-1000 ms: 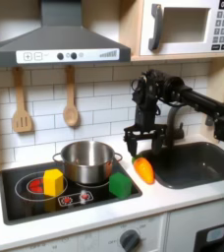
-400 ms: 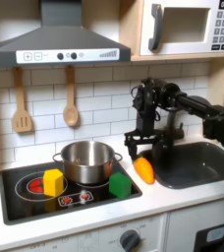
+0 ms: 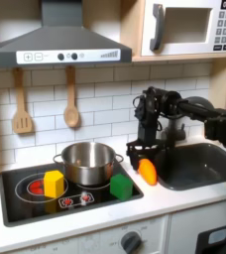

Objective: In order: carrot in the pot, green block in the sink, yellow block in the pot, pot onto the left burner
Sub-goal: 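Put the carrot in the pot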

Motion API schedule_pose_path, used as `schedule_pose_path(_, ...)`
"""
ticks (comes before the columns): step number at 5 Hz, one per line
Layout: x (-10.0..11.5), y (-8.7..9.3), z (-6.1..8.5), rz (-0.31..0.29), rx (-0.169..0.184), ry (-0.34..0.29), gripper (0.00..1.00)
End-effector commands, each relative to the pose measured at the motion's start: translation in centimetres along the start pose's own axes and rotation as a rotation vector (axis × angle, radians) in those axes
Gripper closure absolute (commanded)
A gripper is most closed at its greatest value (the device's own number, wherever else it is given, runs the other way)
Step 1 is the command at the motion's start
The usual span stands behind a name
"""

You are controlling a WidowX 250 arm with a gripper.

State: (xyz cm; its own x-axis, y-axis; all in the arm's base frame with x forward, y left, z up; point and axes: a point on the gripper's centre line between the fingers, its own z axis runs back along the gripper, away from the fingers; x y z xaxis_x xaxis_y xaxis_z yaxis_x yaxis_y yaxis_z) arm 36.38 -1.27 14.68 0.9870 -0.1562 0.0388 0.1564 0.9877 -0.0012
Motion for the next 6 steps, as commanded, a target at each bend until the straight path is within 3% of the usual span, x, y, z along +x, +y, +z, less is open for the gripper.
schedule_pose_path(1, -0.8, 0.3, -1.5, 0.011, 0.011, 0.003, 0.0)
schedule_pose_path(2, -0.8, -0.1, -1.3, 0.008, 0.013, -0.016, 1.0)
schedule_pose_path(4, -0.3, -0.3, 1.2, 0.003, 0.016, -0.072, 1.0)
schedule_pose_path(6, -0.2, 0.4, 6.2, 0.018, 0.035, -0.151, 1.0)
